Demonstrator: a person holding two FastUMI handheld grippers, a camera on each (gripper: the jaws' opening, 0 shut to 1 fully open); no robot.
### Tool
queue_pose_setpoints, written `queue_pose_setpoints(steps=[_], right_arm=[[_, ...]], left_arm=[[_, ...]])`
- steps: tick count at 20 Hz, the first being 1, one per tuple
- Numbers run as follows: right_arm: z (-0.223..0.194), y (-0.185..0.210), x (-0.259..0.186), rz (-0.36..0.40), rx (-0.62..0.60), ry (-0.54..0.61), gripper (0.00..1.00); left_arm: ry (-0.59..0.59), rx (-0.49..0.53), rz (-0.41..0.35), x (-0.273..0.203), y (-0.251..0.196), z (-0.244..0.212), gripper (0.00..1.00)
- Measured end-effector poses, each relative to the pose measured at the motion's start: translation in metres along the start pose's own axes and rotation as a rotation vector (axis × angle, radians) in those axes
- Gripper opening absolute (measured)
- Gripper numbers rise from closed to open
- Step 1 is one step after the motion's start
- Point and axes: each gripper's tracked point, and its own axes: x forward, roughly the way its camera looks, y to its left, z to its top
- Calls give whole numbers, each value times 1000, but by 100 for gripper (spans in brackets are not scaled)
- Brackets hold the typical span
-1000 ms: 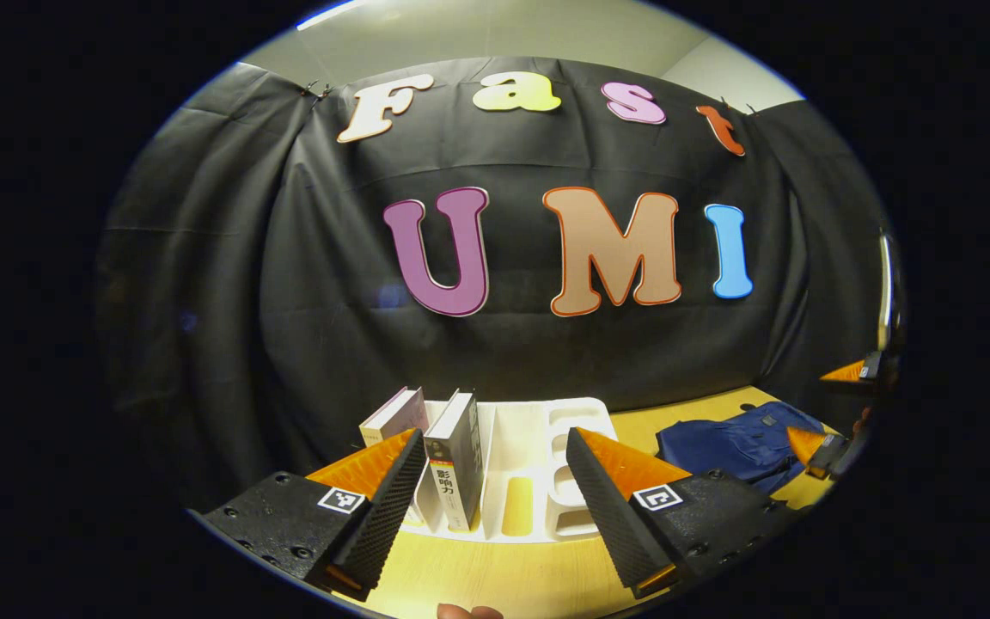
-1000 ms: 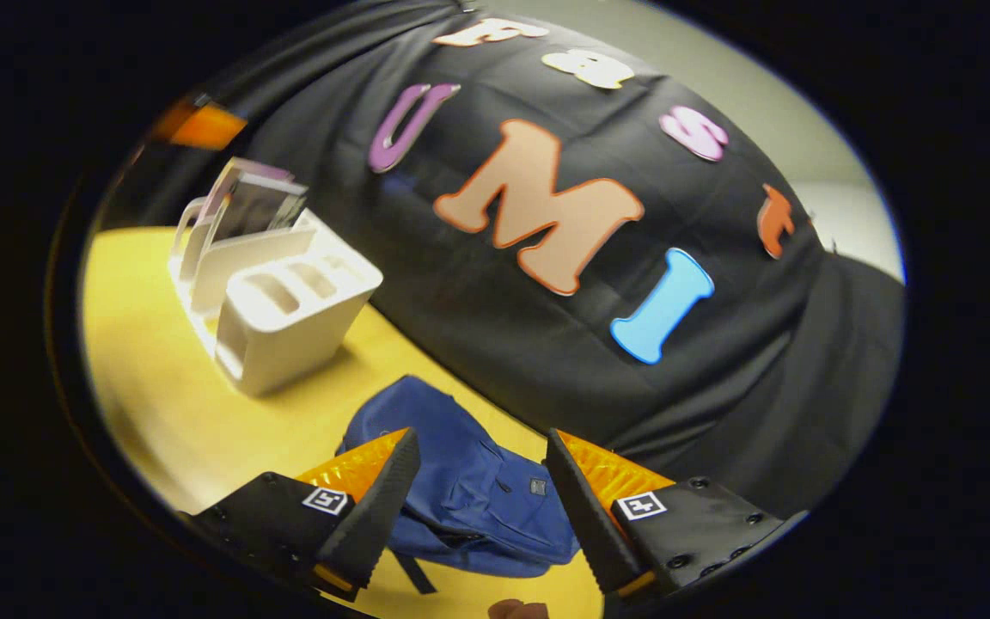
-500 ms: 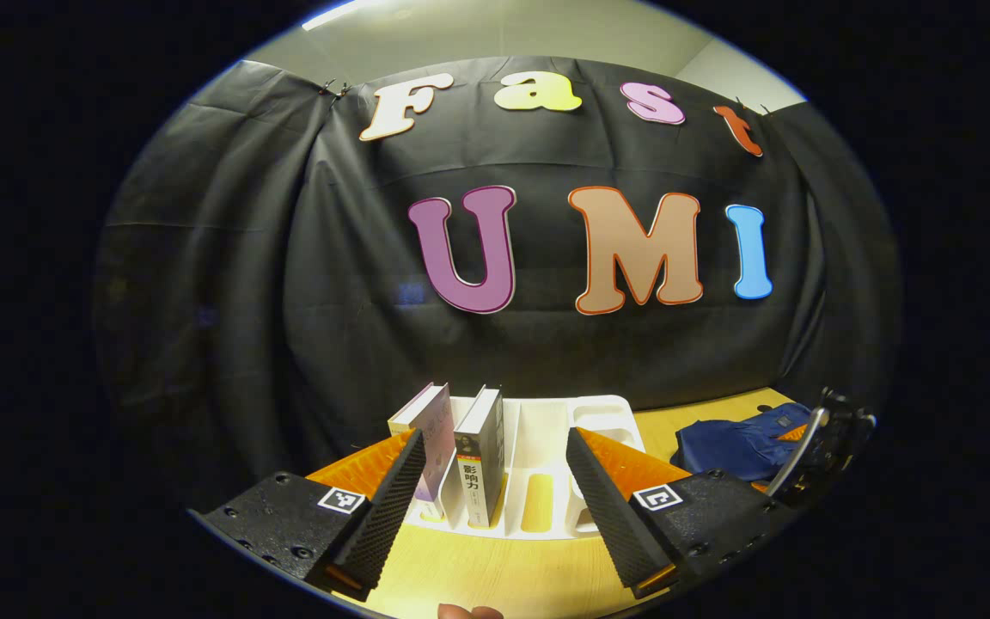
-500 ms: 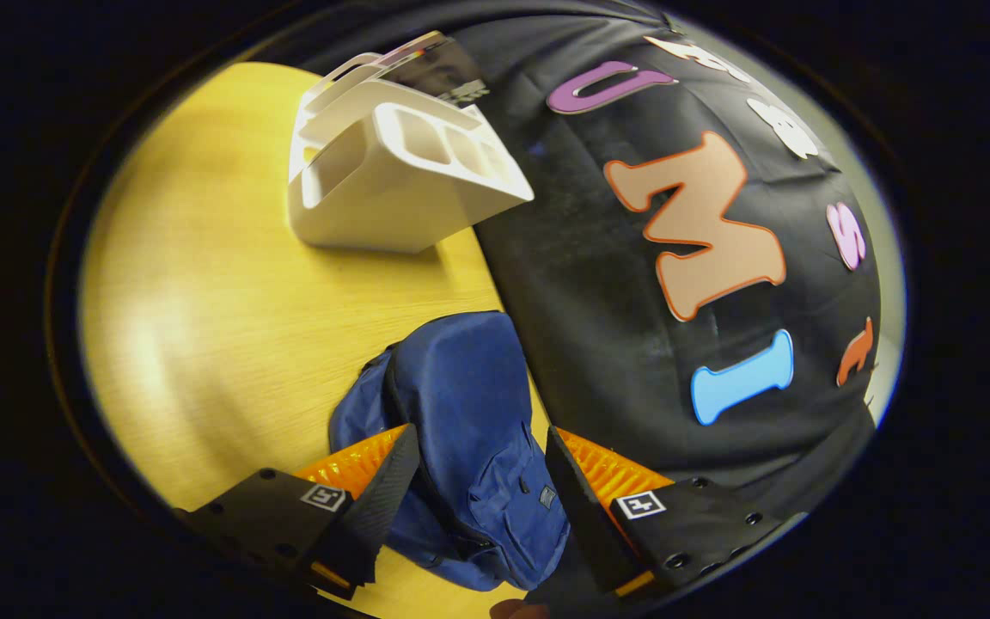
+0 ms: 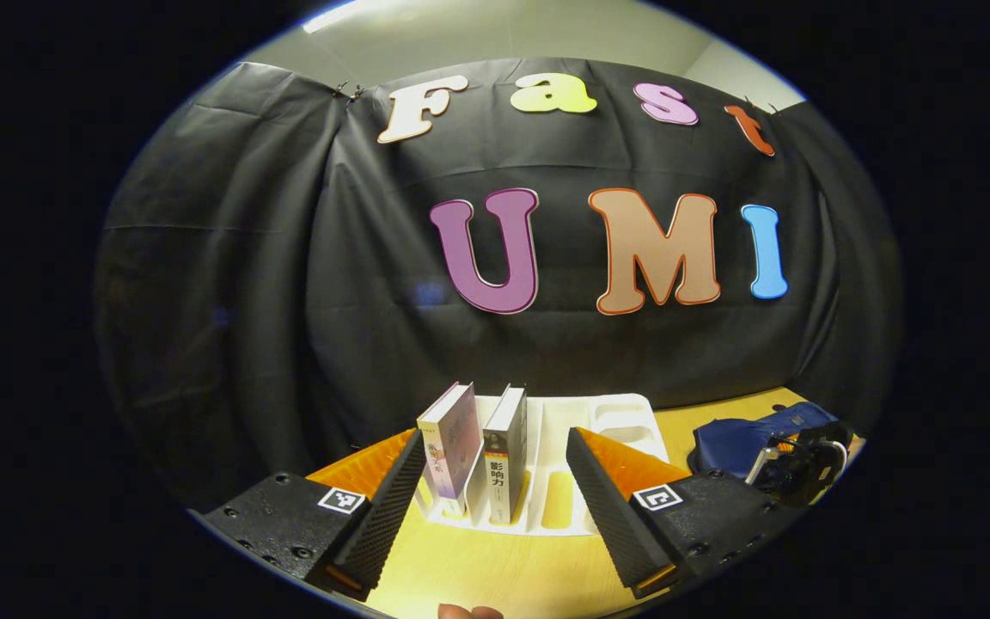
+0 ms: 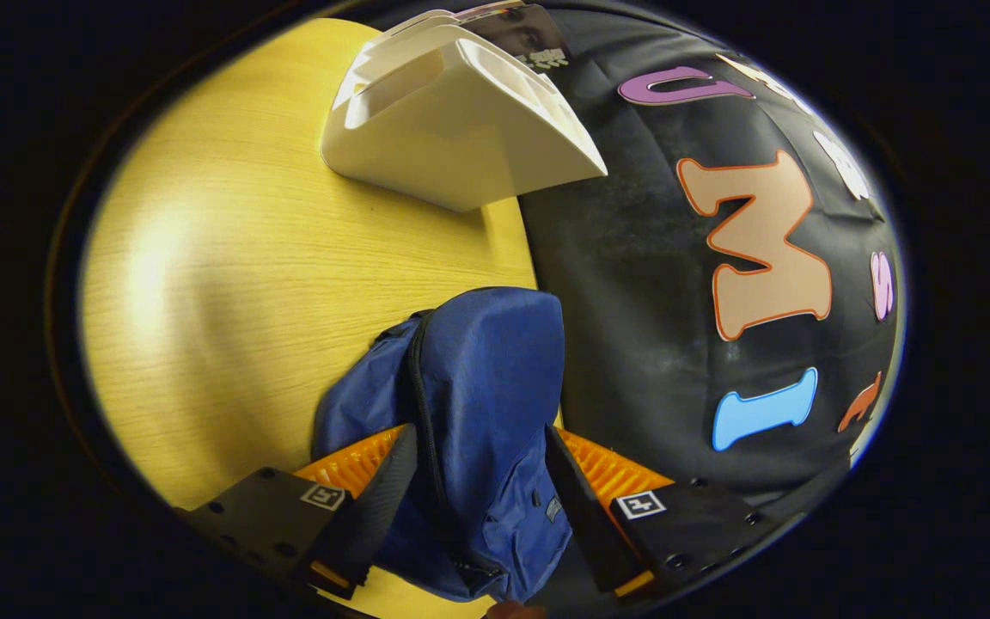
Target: Open the schoolbag, grab two books from the bookshelf and put them into the schoolbag.
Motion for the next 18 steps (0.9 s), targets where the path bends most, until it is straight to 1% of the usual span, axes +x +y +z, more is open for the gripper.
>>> queue_pose_setpoints(steps=[2, 5, 6, 7, 8, 9, 10, 11, 12, 14, 15, 16, 17, 18], right_arm=[[-2, 4, 7, 16, -29, 8, 87], [5, -1, 15, 7, -33, -5, 87], [5, -2, 18, 7, -24, -7, 89], [5, 0, 21, 26, -12, 2, 92], [4, 1, 24, 35, 3, 10, 95], [5, 2, 26, 48, 19, 8, 86], [6, 3, 27, 56, 24, 9, 77], [7, 4, 28, 63, 18, 6, 68], [8, 7, 27, 74, 18, 5, 59], [2, 17, 29, 103, 12, 35, 41], [2, 20, 31, 113, 13, 48, 22], [1, 20, 31, 109, 20, 57, 19], [2, 21, 30, 110, 39, 62, 18], [0, 22, 33, 103, 36, 69, 17]], left_arm=[[7, 3, 10, -3, 4, -3, 97], [6, -6, 19, -6, 8, 0, 97], [7, -5, 22, -6, 8, 1, 96], [8, -3, 23, -8, 10, -1, 96], [9, 0, 25, -9, 9, 0, 100], [8, 1, 24, -10, 10, 1, 97], [6, 3, 25, -11, 9, 3, 97], [3, 4, 22, -11, 8, 4, 100], [-1, 6, 22, -11, 8, 4, 96], [8, 8, 20, -11, 9, 3, 96], [9, 5, 21, -12, 10, 2, 96], [8, 2, 19, -12, 9, 3, 100], [7, 2, 19, -13, 9, 2, 97], [7, 3, 18, -14, 10, 3, 96]])
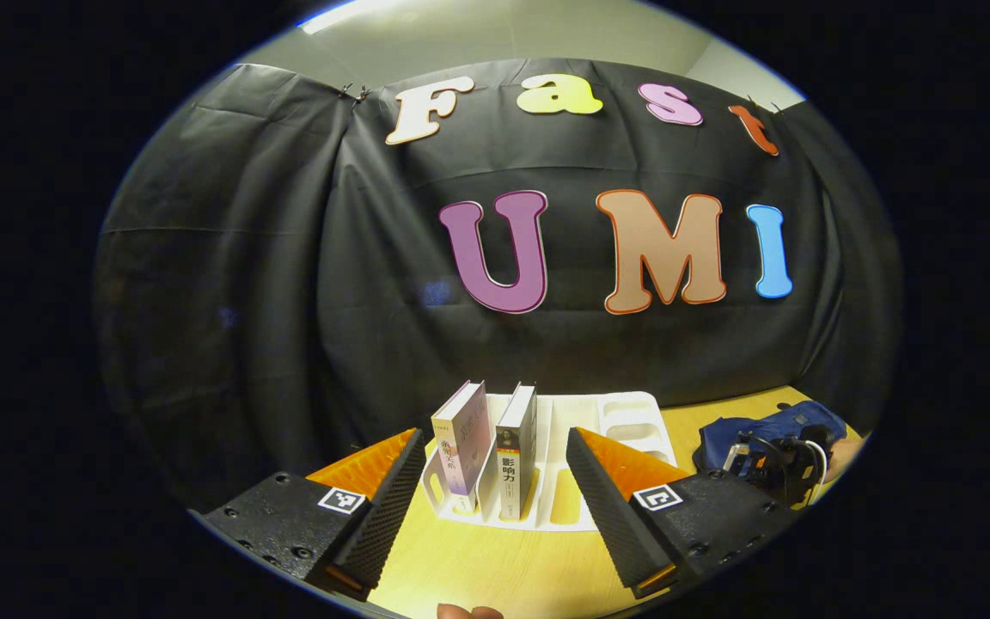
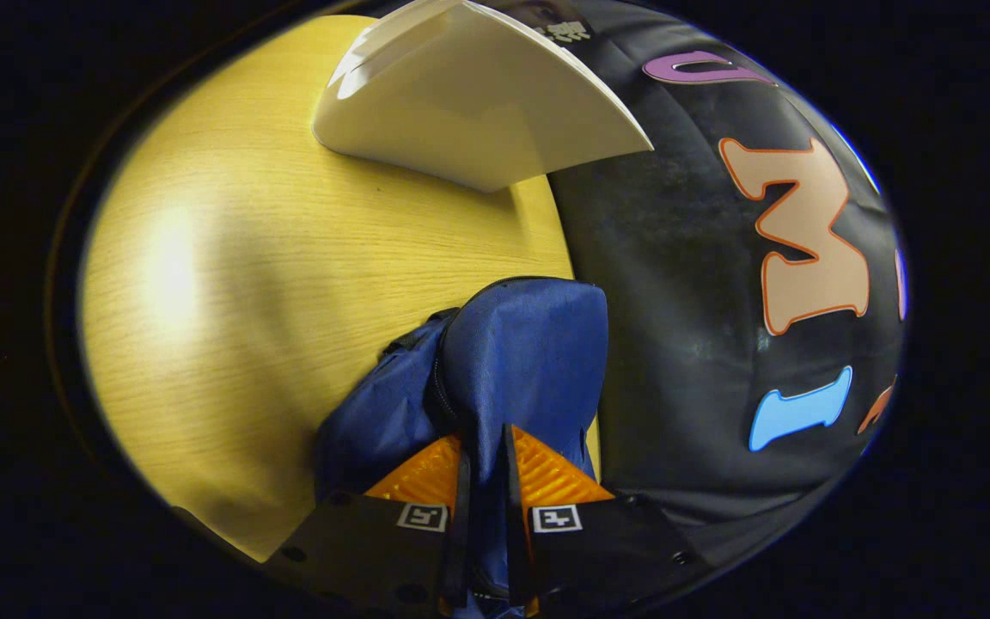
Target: Open the schoolbag, grab two books from the bookshelf and put them into the schoolbag.
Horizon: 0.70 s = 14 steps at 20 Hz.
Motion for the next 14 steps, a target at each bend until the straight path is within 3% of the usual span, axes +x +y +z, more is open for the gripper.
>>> queue_pose_setpoints(steps=[2, 3, 4, 6, 7, 8, 10, 14], right_arm=[[-2, 5, 0, 32, 12, 11, 5], [-4, 7, 0, 50, 31, 20, 13], [-5, 8, 0, 64, 55, 41, 2], [-6, 8, 1, 83, 118, 70, 2], [-5, 6, 2, 85, 147, 80, 9], [-5, 5, 3, 88, 173, 78, 5], [-5, 3, 2, 100, 203, 77, 9], [-3, -7, -7, 132, 272, 53, 2]], left_arm=[[-1, 1, 3, 2, 1, 2, 96], [-2, -3, 4, 1, 1, 0, 96], [0, -7, 6, 1, 3, -1, 96], [6, -12, 9, 2, 3, -2, 97], [4, -15, 11, 0, 5, -3, 96], [3, -16, 12, 0, 6, -2, 97], [6, -19, 16, -1, 7, -4, 97], [20, -44, 16, 1, 7, -8, 97]])
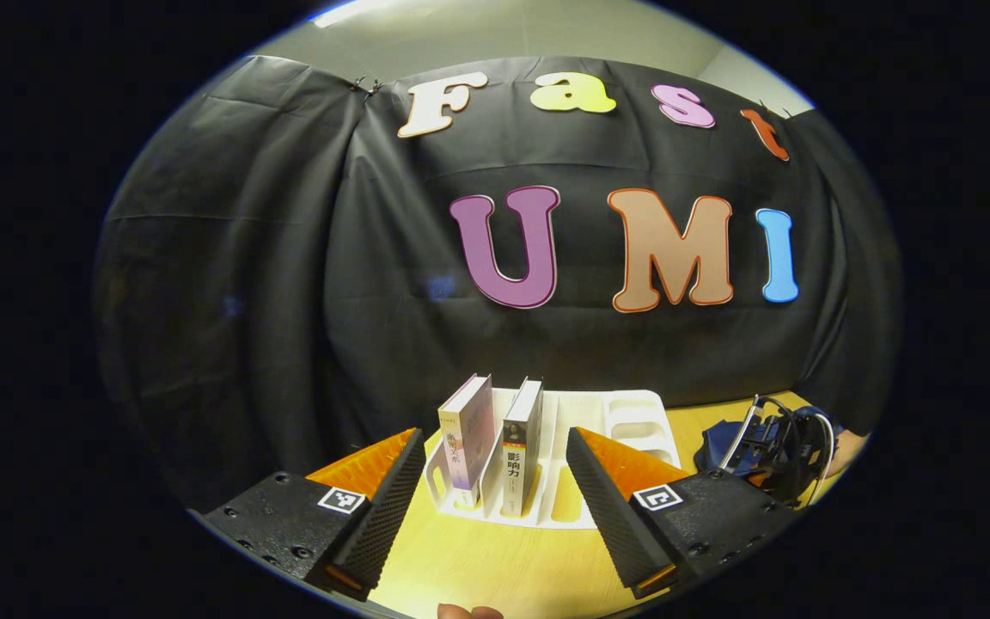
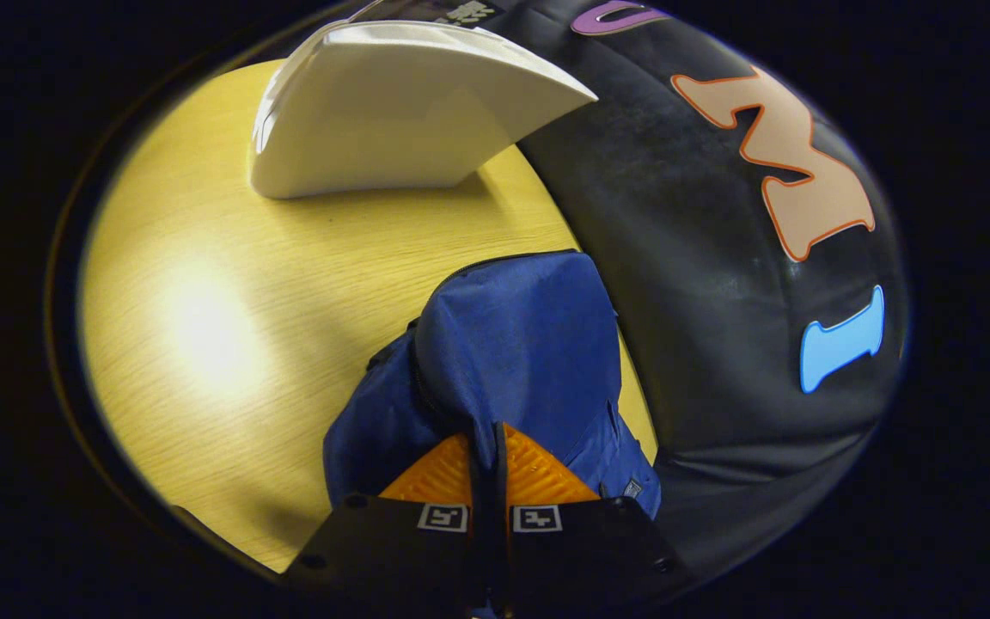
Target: Open the schoolbag, grab two books from the bookshelf and put them into the schoolbag.
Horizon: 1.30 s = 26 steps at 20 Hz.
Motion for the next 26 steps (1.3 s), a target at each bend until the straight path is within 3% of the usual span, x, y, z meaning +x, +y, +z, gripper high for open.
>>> queue_pose_setpoints(steps=[1, 5, 7, 14, 17, 20, 21, 23, 26], right_arm=[[1, -3, -2, 10, 22, -3, 6], [6, -19, -14, 42, 119, -24, 2], [9, -29, -22, 41, 165, -43, 9], [14, -66, -48, 30, 333, -114, 3], [11, -84, -62, 33, 465, -140, 10], [0, -100, -71, 40, 638, -156, 1], [-2, -106, -74, 40, 694, -164, 9], [-9, -116, -79, 37, 805, -178, 5], [-23, -129, -85, 17, 915, -185, 5]], left_arm=[[5, -3, -2, 1, -1, -1, 96], [18, -26, -22, 3, -9, -7, 96], [19, -28, -35, 5, -14, -7, 97], [36, -31, -90, 16, -38, -9, 96], [32, -19, -112, 23, -47, -8, 96], [31, -4, -128, 30, -55, -4, 100], [29, 4, -132, 32, -56, -6, 97], [27, 20, -132, 38, -56, -3, 100], [24, 21, -142, 48, -58, 1, 97]])
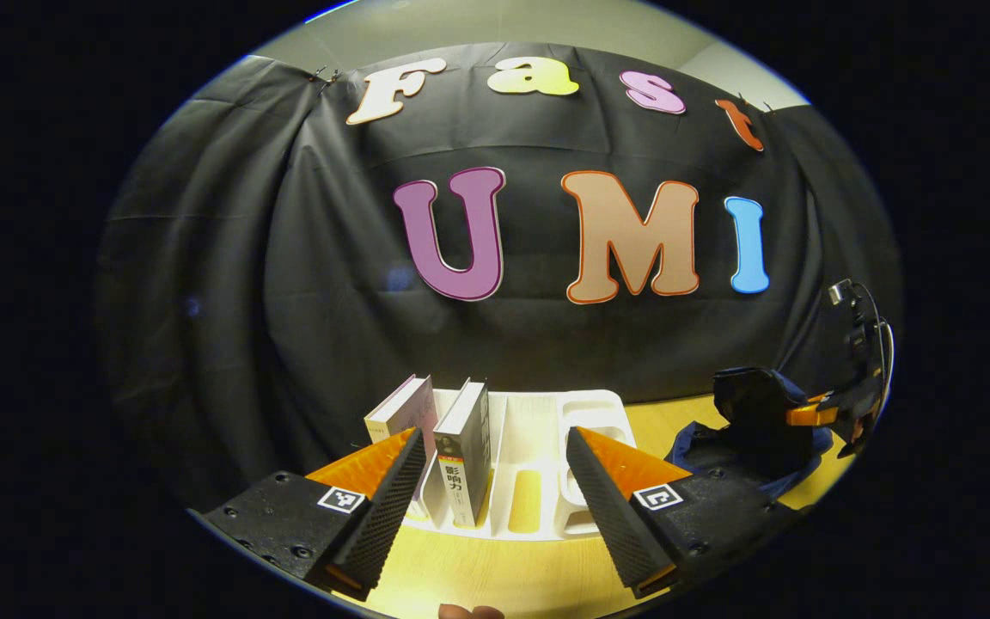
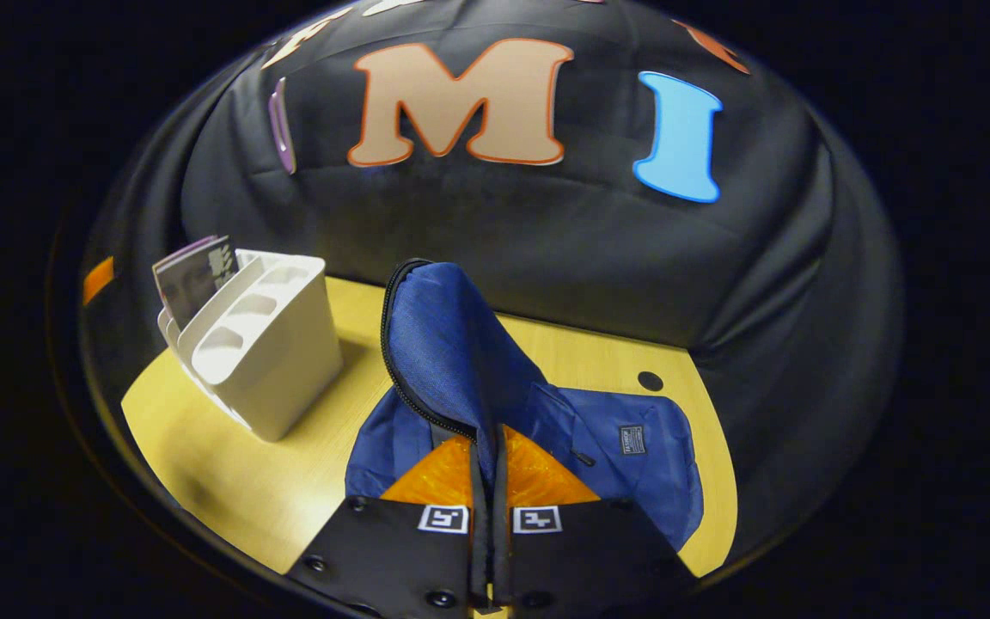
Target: Open the schoolbag, grab two books from the bookshelf and put them into the schoolbag.
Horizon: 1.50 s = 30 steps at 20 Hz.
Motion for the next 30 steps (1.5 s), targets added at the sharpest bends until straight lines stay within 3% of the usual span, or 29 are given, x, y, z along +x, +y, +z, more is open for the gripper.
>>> queue_pose_setpoints(steps=[1, 2, 6, 7, 8, 10, 15, 19, 20, 21, 25, 29, 30], right_arm=[[1, -4, -2, -6, 32, -6, 9], [1, -9, -4, -10, 66, -13, 5], [3, -19, -11, -22, 188, -30, 5], [7, -20, -13, -30, 220, -37, 1], [8, -20, -15, -34, 247, -43, 5], [9, -21, -18, -40, 279, -49, 2], [7, -23, -18, -47, 278, -52, 5], [7, -22, -16, -50, 286, -53, 2], [6, -22, -16, -50, 285, -52, 5], [7, -22, -15, -51, 283, -51, 5], [7, -24, -18, -52, 285, -47, 2], [6, -24, -16, -58, 280, -46, 5], [6, -24, -17, -59, 279, -46, 5]], left_arm=[[-4, 2, 0, 3, 1, 0, 97], [-2, 9, 1, 7, 3, 2, 100], [14, 39, -19, 27, 7, 10, 97], [35, 39, -40, 32, 6, 8, 97], [57, 41, -52, 38, 7, 7, 97], [129, 58, -71, 53, 11, 2, 97], [310, 98, -94, 88, 29, -24, 97], [448, 84, -96, 111, 40, -53, 97], [487, 79, -92, 115, 44, -61, 93], [518, 77, -91, 120, 45, -67, 98], [607, 83, -80, 140, 49, -88, 97], [651, 109, -82, 154, 48, -101, 96], [671, 111, -76, 156, 48, -104, 92]])
